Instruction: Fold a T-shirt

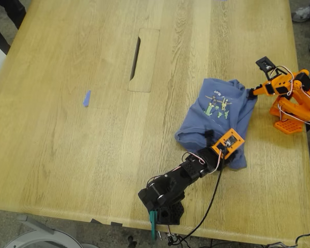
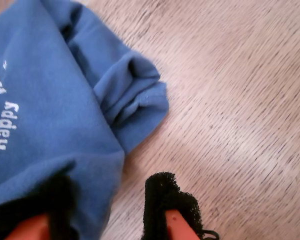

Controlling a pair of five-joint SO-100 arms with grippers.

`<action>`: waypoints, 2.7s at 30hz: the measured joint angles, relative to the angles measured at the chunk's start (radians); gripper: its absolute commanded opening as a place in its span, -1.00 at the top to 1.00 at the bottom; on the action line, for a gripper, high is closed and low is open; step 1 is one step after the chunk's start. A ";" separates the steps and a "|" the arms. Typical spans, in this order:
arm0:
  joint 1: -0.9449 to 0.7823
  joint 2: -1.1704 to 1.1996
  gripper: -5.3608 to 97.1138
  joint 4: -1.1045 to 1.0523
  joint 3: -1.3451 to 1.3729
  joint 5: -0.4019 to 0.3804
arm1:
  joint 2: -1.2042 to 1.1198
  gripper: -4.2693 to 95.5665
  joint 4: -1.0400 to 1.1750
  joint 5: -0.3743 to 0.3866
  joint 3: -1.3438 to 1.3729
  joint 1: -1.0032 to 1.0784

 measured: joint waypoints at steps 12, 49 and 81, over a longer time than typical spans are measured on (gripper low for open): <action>-0.135 0.161 -0.41 0.215 0.000 0.041 | -0.130 0.24 -0.091 -0.014 -0.127 -0.029; -0.383 -0.630 0.89 -0.512 -0.276 0.008 | -1.043 0.92 -0.833 -0.009 -0.272 -0.508; -0.657 -0.339 0.89 -0.216 -0.098 -0.029 | -0.465 0.92 -0.488 -0.037 -0.043 -0.118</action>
